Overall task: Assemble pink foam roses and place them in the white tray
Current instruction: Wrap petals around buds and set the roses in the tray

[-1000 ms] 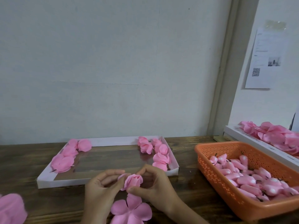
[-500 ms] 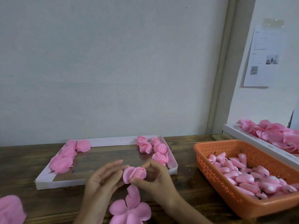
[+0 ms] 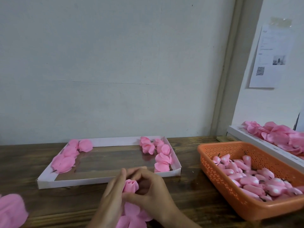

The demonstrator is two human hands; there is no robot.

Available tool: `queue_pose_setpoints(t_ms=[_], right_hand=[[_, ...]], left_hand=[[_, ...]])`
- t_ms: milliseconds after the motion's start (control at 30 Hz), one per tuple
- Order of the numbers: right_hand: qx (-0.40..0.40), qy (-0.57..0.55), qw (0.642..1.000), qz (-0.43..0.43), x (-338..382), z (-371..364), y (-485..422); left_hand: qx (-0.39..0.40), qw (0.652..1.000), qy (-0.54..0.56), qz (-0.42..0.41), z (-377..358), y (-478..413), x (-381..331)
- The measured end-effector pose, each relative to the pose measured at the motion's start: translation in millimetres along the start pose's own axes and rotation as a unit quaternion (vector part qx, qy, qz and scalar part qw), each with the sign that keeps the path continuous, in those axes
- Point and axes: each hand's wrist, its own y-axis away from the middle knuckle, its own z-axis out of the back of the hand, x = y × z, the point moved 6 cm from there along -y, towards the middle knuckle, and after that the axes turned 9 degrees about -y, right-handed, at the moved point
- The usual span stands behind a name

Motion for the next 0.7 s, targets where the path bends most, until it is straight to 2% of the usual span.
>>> queue_pose_setpoints(t_ms=[133,300,400,567,700], right_hand=[[-0.045,0.093,0.994,0.039,8,-4,5],[-0.089,0.206,0.972,0.073,15,-9,10],[-0.101,0.274,0.95,0.108,19,-13,12],[-0.096,0.207,0.97,0.079,12,-7,15],[-0.088,0.241,0.966,0.037,8,-10,17]], left_hand=[[-0.053,0.997,0.053,0.022,-1,2,3],[-0.03,0.998,0.052,0.002,-7,-1,-6],[-0.064,0.996,0.066,0.007,1,-2,-4],[-0.111,0.987,0.118,0.008,13,-12,-7],[-0.116,0.981,0.149,0.036,27,-27,-12]])
